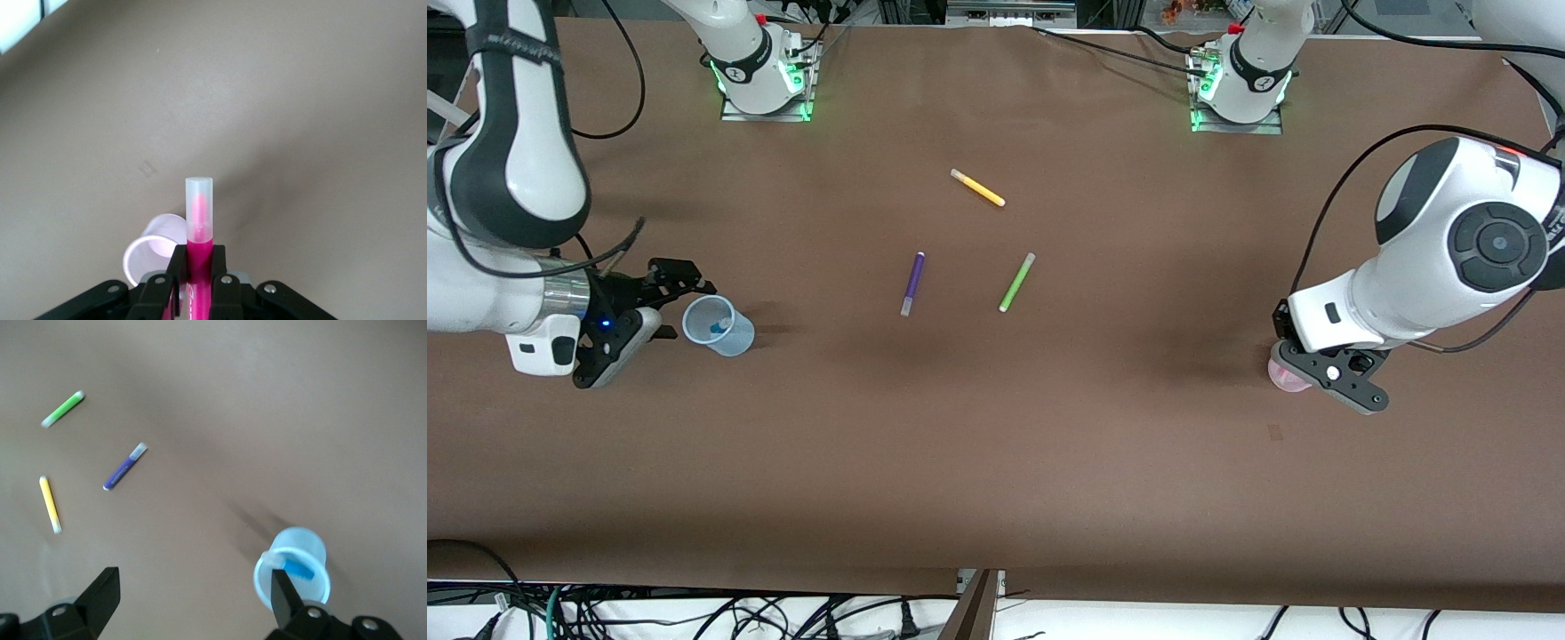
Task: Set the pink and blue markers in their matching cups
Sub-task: 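Drop the blue marker into the blue cup while the left gripper lowers pink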
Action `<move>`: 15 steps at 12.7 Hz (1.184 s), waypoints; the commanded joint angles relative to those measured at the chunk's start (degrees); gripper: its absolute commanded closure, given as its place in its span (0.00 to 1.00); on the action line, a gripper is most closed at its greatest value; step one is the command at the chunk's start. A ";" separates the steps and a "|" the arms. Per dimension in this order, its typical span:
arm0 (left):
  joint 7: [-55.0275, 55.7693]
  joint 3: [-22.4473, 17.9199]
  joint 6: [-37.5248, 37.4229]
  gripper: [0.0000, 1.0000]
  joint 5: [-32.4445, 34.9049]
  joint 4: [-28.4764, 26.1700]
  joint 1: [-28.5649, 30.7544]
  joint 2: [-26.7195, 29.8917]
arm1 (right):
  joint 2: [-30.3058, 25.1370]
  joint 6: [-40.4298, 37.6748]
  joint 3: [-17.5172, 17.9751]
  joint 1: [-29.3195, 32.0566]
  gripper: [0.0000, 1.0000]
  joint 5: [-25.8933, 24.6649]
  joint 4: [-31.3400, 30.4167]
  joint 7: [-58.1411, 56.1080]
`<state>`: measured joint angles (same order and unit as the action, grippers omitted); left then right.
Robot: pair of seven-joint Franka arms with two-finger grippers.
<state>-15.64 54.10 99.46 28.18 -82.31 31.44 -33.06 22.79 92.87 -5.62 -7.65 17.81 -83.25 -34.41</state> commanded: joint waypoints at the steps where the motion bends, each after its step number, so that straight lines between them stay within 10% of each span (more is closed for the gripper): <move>1: -12.54 0.92 7.12 1.00 -1.28 -7.57 6.32 2.12 | 0.32 -5.57 -0.01 -1.75 0.00 -4.61 5.36 11.96; 6: -29.58 8.21 23.30 1.00 -10.75 -21.39 23.64 -0.15 | 0.32 -13.48 -0.36 -2.55 0.00 -7.44 11.60 27.60; 15: -52.90 9.71 26.66 1.00 -23.08 -24.13 31.04 -7.54 | 0.32 -18.86 -0.71 -2.37 0.00 -10.43 13.82 30.54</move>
<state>-64.89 62.28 125.62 6.71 -106.28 60.76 -39.72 22.85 75.62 -6.27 -9.90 8.27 -70.74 -4.48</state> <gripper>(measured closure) 0.815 0.000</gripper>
